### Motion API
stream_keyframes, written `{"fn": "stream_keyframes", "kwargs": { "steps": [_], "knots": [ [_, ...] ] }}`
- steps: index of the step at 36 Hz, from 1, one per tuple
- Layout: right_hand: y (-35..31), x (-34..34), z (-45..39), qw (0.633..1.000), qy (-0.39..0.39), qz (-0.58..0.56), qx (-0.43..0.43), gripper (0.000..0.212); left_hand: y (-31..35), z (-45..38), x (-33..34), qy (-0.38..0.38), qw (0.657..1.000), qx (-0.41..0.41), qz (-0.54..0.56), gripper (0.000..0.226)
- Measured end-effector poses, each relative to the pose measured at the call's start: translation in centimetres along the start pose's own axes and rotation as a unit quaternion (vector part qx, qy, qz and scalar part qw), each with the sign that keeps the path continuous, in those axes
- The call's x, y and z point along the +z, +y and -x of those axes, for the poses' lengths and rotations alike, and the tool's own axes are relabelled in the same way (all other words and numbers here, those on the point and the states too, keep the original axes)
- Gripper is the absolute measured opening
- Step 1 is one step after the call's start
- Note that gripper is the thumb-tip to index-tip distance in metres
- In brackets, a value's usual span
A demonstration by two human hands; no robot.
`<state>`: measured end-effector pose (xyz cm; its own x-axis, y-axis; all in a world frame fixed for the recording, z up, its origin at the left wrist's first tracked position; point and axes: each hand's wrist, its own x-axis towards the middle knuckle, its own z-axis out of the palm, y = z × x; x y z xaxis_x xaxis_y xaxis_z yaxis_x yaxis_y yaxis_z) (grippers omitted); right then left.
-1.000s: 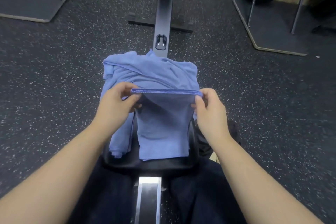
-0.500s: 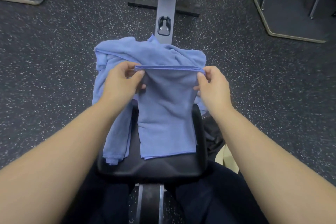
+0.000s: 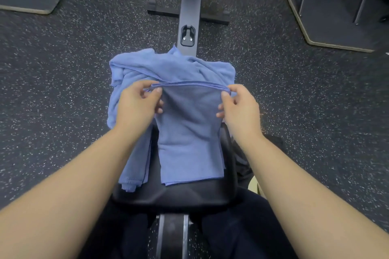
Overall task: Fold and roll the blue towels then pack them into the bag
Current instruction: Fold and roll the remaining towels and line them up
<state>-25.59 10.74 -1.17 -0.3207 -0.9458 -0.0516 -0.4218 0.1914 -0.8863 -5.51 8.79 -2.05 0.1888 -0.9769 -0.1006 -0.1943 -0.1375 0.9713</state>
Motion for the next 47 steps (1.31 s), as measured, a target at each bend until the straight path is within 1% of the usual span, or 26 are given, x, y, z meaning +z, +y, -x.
{"fn": "stream_keyframes", "kwargs": {
  "steps": [4, 7, 10, 11, 13, 14, 15, 18, 20, 22, 24, 26, 30, 31, 32, 34, 35, 37, 40, 43, 45, 47],
  "knots": [
    [-0.2, 0.8, -2.2, 1.0, 0.002, -0.002, 0.015, 0.023, 0.1, -1.6, 0.7, 0.005, 0.999, -0.034, 0.015, 0.02],
    [0.3, 1.6, -4.0, 0.999, 0.001, -0.013, 0.036, 0.019, -0.5, -2.6, 1.1, -0.007, 0.998, -0.05, 0.037, 0.026],
    [1.0, 2.3, -4.9, 0.999, -0.019, -0.016, 0.046, 0.011, -1.1, -2.8, 1.4, -0.012, 0.998, -0.035, 0.047, 0.041],
    [1.2, 2.5, -5.0, 0.999, -0.029, -0.01, 0.042, 0.013, -1.2, -2.6, 1.5, -0.012, 0.999, -0.018, 0.043, 0.049],
    [1.7, 2.6, -4.6, 0.998, -0.049, 0.008, 0.025, 0.043, -1.6, -1.6, 1.5, -0.01, 1.0, 0.03, -0.004, 0.059],
    [2.0, 2.4, -4.2, 0.998, -0.056, 0.014, 0.017, 0.052, -1.9, -1.0, 1.6, -0.011, 0.997, 0.061, -0.035, 0.061],
    [2.3, 2.2, -3.7, 0.998, -0.063, 0.021, 0.007, 0.054, -2.3, -0.2, 1.6, -0.018, 0.993, 0.096, -0.064, 0.062],
    [4.0, 1.3, -1.1, 0.995, -0.081, 0.063, -0.02, 0.045, -4.1, 2.7, 1.9, -0.07, 0.968, 0.183, -0.156, 0.054],
    [5.7, 0.7, 0.9, 0.99, -0.103, 0.096, -0.023, 0.043, -5.8, 5.0, 2.3, -0.133, 0.95, 0.194, -0.206, 0.05],
    [7.6, 0.4, 2.9, 0.978, -0.143, 0.146, -0.035, 0.045, -7.4, 7.4, 2.5, -0.194, 0.934, 0.17, -0.248, 0.051],
    [9.1, 0.4, 4.6, 0.96, -0.185, 0.206, -0.05, 0.049, -9.0, 9.6, 2.6, -0.23, 0.91, 0.156, -0.309, 0.051],
    [10.0, 0.4, 5.9, 0.936, -0.224, 0.263, -0.069, 0.053, -9.9, 10.9, 2.7, -0.25, 0.882, 0.152, -0.37, 0.051],
    [10.7, 0.5, 7.8, 0.888, -0.279, 0.344, -0.121, 0.053, -10.5, 12.0, 2.7, -0.288, 0.831, 0.081, -0.468, 0.052],
    [11.0, 0.4, 8.3, 0.874, -0.291, 0.366, -0.129, 0.053, -10.7, 12.3, 2.7, -0.297, 0.822, 0.074, -0.479, 0.052],
    [11.2, 0.3, 8.7, 0.862, -0.302, 0.387, -0.129, 0.053, -11.0, 12.5, 2.6, -0.302, 0.823, 0.075, -0.475, 0.05],
    [11.7, 0.2, 9.3, 0.844, -0.319, 0.413, -0.122, 0.053, -11.6, 12.6, 2.5, -0.286, 0.842, 0.124, -0.439, 0.049],
    [11.9, 0.2, 9.4, 0.841, -0.321, 0.419, -0.123, 0.053, -12.2, 12.5, 2.4, -0.279, 0.849, 0.154, -0.422, 0.047],
    [12.0, 0.3, 9.2, 0.843, -0.316, 0.417, -0.124, 0.053, -12.8, 12.3, 2.2, -0.274, 0.845, 0.203, -0.411, 0.039],
    [12.2, 0.5, 9.1, 0.849, -0.311, 0.41, -0.121, 0.051, -13.5, 12.4, 2.2, -0.258, 0.843, 0.264, -0.39, 0.047],
    [12.4, 0.4, 9.2, 0.855, -0.303, 0.405, -0.116, 0.049, -13.0, 12.5, 2.0, -0.228, 0.844, 0.29, -0.39, 0.039],
    [12.3, 0.5, 9.3, 0.851, -0.3, 0.415, -0.119, 0.049, -12.4, 12.3, 1.9, -0.203, 0.845, 0.291, -0.399, 0.036],
    [12.1, 0.7, 9.4, 0.845, -0.278, 0.432, -0.147, 0.049, -12.4, 12.0, 1.9, -0.182, 0.842, 0.296, -0.412, 0.034]
  ]
}}
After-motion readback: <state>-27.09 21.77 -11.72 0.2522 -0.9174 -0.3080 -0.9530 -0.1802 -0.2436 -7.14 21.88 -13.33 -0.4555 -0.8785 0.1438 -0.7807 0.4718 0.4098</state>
